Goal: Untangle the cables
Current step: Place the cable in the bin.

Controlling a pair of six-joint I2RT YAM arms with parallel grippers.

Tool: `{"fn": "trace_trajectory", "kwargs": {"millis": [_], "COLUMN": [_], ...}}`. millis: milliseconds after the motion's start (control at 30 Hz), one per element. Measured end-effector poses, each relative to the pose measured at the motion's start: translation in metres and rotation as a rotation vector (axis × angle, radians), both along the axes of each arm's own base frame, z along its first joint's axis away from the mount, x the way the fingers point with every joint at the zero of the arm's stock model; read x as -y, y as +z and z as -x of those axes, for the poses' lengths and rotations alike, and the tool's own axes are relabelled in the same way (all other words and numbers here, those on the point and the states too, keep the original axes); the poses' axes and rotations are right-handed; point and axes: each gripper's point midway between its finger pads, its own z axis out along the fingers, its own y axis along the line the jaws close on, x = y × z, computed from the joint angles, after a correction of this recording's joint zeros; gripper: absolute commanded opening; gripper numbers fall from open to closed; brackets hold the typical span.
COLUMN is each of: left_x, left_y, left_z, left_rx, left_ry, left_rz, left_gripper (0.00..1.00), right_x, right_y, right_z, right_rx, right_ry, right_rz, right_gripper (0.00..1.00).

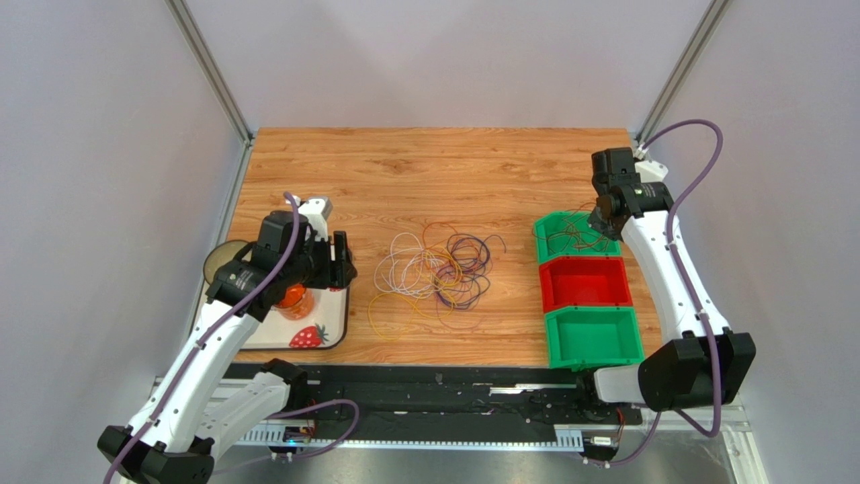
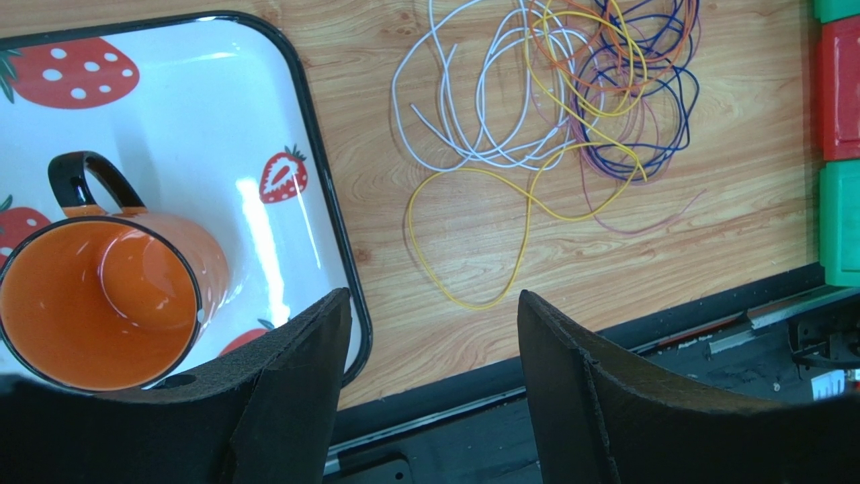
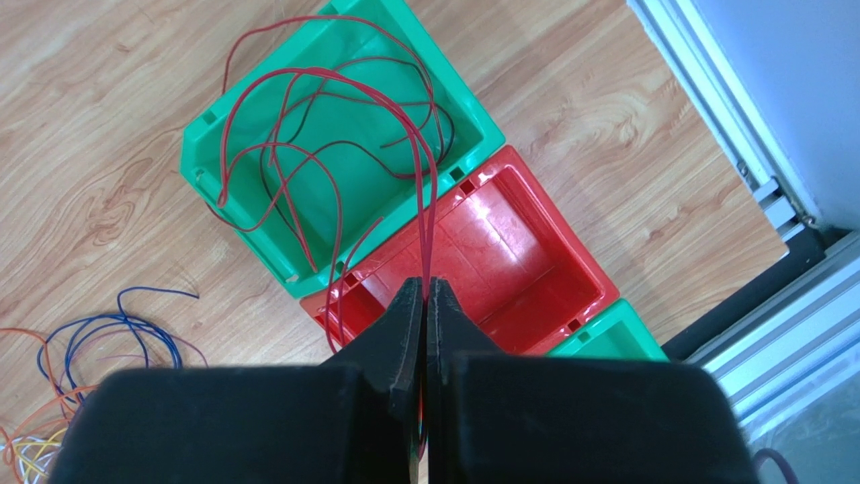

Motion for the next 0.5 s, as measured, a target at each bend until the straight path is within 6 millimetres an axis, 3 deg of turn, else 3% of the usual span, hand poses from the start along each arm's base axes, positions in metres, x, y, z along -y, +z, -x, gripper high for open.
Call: {"fn": "trace_trajectory", "kwargs": {"millis": [333,500], "left_x": [0.000,-0.001], "left_y": [0.000,0.000], "left_z": [0.000,0.000], "left_rx": [0.000,0.000], "left_ry": [0.001,0.003], "left_rz": [-0.001,-0.003], "left_gripper": [0.70,0.70], "right_x": [0.008,0.008], "right_y": [-0.050,-0.063], "right_z": [-0.006,-0.015], "right_rx": [-0.172,-0.210], "right_ry": [-0.117,-0.142], "right_rz": [-0.113,-0.154], "right_gripper": [0.00,0.00]}}
